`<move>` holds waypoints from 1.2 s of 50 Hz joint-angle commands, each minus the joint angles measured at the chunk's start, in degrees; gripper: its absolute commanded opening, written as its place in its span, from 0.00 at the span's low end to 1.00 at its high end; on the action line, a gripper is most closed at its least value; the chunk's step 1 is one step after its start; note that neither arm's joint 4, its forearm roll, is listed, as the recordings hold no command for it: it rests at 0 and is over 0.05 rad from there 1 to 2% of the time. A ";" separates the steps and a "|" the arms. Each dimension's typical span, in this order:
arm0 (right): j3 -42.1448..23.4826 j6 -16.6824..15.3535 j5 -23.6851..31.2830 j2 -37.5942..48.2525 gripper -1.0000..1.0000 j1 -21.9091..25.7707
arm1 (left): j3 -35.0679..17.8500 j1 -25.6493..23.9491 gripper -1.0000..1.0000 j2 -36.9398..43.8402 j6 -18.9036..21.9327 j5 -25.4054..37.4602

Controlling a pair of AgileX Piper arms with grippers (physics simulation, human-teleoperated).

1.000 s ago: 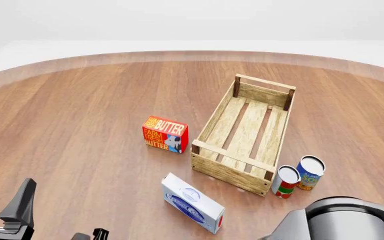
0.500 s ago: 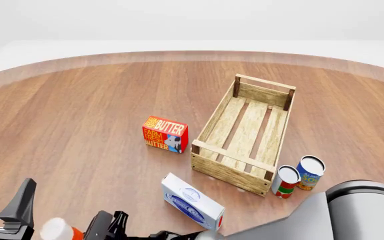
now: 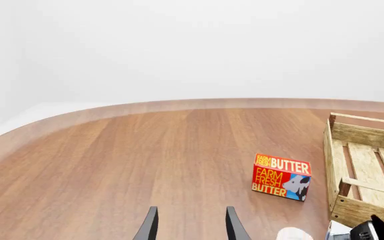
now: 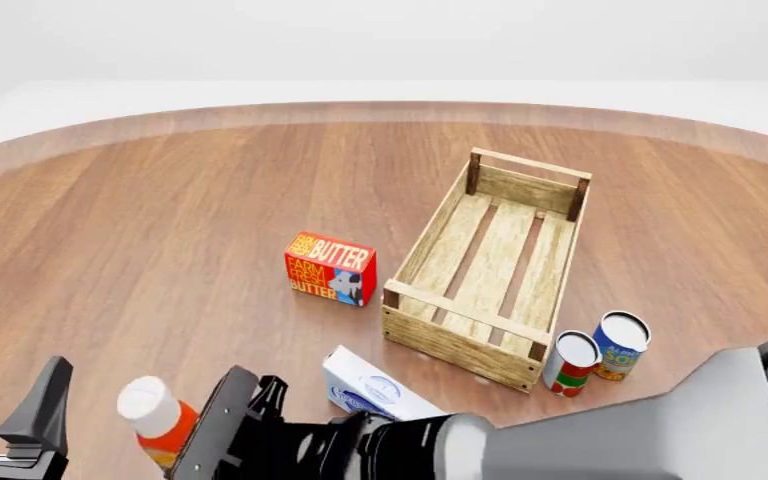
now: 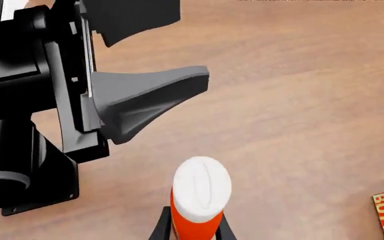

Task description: Pick up the ketchup, and put it in the wooden tray.

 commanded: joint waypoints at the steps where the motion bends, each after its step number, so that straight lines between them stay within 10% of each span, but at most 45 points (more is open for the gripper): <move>1: -1.21 -0.12 4.91 -3.52 0.00 -1.85 | 0.00 0.00 1.00 0.00 0.00 0.00; 60: -2.40 -6.24 18.10 -22.11 0.00 -30.49 | 0.00 0.00 1.00 0.00 0.00 0.00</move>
